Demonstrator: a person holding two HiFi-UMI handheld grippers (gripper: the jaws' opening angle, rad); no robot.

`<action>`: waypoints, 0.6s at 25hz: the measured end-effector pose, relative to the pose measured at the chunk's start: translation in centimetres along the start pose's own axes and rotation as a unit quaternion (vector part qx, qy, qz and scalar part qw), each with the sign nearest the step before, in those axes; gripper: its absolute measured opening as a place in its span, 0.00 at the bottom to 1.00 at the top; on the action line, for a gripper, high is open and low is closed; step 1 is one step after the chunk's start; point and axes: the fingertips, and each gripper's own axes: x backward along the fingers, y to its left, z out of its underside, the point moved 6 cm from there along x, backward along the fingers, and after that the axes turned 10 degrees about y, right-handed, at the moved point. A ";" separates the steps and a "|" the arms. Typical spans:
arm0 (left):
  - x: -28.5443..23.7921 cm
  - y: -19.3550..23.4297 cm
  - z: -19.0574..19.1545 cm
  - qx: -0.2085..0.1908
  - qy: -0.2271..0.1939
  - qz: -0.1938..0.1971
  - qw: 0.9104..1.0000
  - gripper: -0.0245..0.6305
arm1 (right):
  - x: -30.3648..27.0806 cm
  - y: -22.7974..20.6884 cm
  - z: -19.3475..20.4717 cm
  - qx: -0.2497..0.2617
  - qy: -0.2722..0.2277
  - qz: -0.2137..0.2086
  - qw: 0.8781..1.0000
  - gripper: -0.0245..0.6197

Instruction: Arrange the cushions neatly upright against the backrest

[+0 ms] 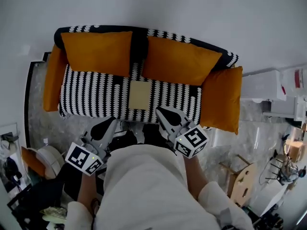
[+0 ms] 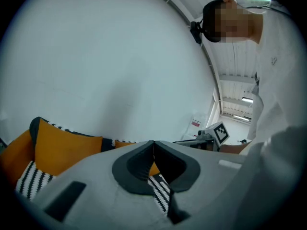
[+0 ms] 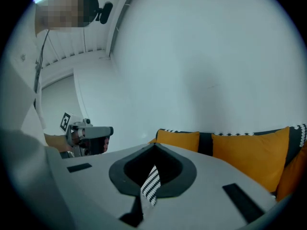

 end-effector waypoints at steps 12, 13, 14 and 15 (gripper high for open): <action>6.2 3.8 1.9 0.008 -0.004 0.032 0.999 0.06 | -3.8 9.2 1.7 0.016 0.014 0.001 1.000 0.05; 6.3 3.8 2.0 0.006 -0.004 0.036 0.999 0.06 | -3.8 9.5 1.7 0.017 0.012 0.003 1.000 0.05; 6.4 3.8 2.1 0.005 -0.003 0.039 0.999 0.06 | -3.7 9.8 1.7 0.016 0.009 0.005 1.000 0.05; 6.4 3.8 2.2 0.002 -0.002 0.043 0.999 0.06 | -3.5 10.0 1.8 0.016 0.006 0.008 1.000 0.05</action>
